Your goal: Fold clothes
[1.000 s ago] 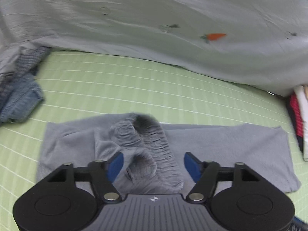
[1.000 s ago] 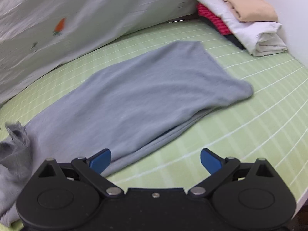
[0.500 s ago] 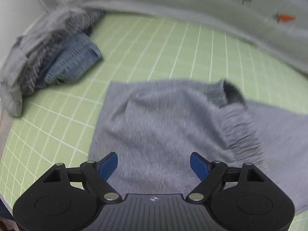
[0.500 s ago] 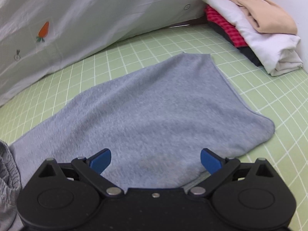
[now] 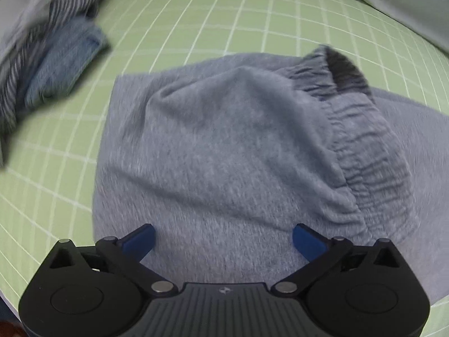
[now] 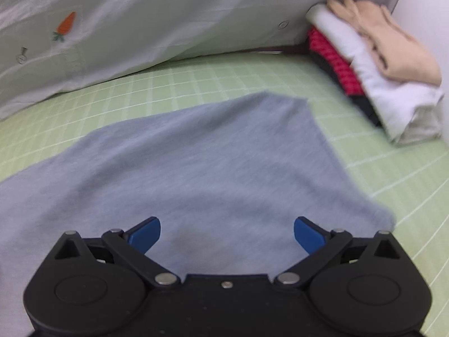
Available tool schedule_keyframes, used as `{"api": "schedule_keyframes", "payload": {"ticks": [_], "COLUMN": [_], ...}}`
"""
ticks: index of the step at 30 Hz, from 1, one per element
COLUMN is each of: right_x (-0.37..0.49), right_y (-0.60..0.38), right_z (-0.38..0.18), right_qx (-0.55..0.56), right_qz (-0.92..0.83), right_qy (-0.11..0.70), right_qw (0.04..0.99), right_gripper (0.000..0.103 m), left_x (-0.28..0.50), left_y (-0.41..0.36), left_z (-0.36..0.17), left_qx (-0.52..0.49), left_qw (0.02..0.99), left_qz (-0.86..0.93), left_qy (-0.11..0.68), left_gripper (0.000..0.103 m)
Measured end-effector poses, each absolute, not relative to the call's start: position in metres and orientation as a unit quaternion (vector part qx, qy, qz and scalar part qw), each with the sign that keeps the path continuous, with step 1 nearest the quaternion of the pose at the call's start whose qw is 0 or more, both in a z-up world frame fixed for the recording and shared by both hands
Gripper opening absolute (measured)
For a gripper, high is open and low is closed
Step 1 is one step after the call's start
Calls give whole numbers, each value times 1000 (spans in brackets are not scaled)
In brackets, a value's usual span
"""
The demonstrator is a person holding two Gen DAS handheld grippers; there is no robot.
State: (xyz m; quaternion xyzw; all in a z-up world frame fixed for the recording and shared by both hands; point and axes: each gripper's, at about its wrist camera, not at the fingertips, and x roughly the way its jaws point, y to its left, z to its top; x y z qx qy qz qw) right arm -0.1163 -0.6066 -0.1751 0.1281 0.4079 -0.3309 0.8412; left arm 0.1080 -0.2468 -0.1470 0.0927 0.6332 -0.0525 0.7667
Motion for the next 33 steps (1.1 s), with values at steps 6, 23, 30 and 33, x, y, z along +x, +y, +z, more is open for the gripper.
{"api": "schedule_keyframes", "payload": {"ticks": [6,23,30,33], "right_x": [-131,-132,-119,-114], "right_y": [-672,-694,-679,-668], "right_z": [-178,-194,-173,-156], "right_qx": [150,170,174,177], "right_qz": [-360,-332,-251,-265], "right_qy": [392,384,404,382], "right_qw": [833,844,862,868], "right_gripper": [103,94,12,12], "left_x": [113,101,80,72], "left_y": [-243,-234,-242,-248], "left_z": [-148,-142,-97,-77], "left_qx": [92,44,5,22], "left_qw": [757,756,799,823], "left_qz": [-62,-33,-103,-119], "left_qy": [644,652,592,555], "left_gripper": [103,102,101,101]}}
